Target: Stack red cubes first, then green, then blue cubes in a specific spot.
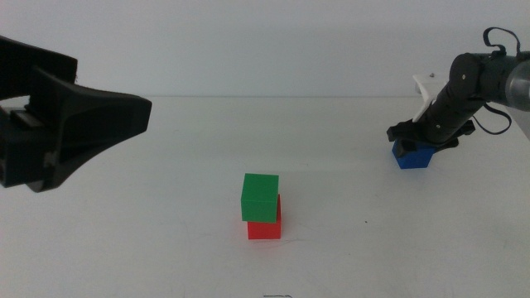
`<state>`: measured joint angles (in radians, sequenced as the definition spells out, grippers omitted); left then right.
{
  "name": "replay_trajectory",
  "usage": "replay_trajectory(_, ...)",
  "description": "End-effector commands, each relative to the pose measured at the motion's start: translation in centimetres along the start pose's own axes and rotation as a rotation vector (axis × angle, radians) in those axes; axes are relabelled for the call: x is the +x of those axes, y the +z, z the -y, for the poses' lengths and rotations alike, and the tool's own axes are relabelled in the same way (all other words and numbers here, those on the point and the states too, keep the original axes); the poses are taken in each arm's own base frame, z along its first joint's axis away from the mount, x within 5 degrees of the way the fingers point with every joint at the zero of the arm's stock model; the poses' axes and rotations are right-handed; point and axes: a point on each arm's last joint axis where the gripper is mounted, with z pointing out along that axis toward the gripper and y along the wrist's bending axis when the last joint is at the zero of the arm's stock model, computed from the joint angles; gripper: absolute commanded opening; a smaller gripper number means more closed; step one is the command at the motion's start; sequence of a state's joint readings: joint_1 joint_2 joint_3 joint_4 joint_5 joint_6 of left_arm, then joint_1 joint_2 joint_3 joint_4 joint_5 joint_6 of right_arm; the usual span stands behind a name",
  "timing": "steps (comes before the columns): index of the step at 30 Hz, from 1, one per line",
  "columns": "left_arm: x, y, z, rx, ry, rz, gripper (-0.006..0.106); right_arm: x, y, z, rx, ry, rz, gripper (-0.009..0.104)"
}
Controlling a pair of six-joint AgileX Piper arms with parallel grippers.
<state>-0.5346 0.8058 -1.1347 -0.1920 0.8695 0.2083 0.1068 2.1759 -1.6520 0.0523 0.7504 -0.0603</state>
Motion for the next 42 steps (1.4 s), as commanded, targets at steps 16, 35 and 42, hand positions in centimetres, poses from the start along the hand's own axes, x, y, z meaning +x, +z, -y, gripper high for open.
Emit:
replay_trajectory(16, -1.2, -0.6, 0.0, -0.006, -0.005, 0.092, 0.091, 7.2, -23.0, -8.6, 0.020, 0.154, 0.310, -0.001)
replay_trajectory(35, -1.2, -0.6, 0.0, -0.006, -0.005, 0.092, 0.091, 5.6, -21.7, -25.6, -0.073, 0.099, 0.145, -0.001)
replay_trajectory(42, -1.2, -0.6, 0.0, -0.006, -0.005, 0.092, 0.091, 5.5, -19.5, -26.9, -0.098, 0.111, 0.117, -0.001)
